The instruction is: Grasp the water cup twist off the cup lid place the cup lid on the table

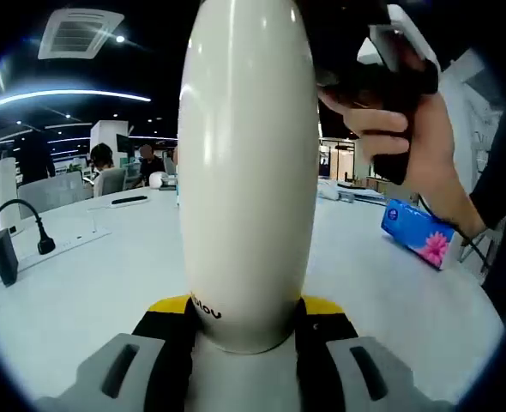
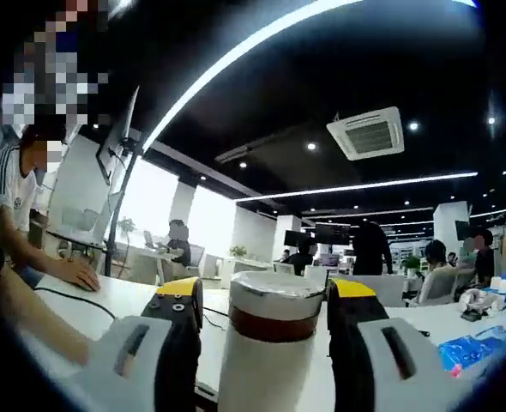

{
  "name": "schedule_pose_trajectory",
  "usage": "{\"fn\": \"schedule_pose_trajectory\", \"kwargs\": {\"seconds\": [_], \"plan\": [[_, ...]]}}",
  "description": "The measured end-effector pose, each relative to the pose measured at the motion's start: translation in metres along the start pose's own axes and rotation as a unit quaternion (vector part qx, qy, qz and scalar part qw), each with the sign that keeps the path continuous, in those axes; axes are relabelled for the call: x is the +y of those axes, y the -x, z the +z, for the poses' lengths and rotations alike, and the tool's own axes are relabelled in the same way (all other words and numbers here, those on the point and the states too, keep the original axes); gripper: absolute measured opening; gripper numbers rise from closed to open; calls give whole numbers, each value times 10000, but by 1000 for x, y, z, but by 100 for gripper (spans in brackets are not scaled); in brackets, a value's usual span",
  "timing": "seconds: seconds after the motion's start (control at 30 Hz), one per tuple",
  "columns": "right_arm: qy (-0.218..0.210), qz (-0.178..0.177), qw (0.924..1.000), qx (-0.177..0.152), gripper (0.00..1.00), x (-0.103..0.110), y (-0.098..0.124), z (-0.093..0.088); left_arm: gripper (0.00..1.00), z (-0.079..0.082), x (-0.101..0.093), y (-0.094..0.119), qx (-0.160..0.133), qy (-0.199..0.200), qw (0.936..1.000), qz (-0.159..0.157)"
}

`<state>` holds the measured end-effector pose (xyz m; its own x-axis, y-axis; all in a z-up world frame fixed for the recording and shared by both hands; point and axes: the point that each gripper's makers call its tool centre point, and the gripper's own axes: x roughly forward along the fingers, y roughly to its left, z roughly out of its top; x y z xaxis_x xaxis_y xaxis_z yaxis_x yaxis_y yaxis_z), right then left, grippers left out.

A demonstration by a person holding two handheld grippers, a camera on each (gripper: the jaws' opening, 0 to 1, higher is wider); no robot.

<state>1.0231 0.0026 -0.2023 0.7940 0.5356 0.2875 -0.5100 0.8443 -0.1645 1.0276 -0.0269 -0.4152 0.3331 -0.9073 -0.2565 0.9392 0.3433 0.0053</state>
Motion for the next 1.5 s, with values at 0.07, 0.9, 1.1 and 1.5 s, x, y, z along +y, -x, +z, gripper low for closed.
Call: {"fn": "schedule_pose_trajectory", "kwargs": {"seconds": [0.07, 0.9, 1.1, 1.5], "plan": [[-1, -46, 10000, 35, 55, -1, 0, -1, 48, 0, 0, 0, 0, 0, 10000, 0], [-175, -121, 9995, 224, 45, -2, 2, -12, 48, -1, 1, 1, 2, 5, 10000, 14], [-321, 173, 9992, 188, 45, -1, 1, -12, 48, -1, 1, 1, 0, 5, 10000, 15], [-432, 633, 9970, 93, 45, 0, 0, -11, 48, 0, 2, 0, -1, 4, 10000, 18]]}}
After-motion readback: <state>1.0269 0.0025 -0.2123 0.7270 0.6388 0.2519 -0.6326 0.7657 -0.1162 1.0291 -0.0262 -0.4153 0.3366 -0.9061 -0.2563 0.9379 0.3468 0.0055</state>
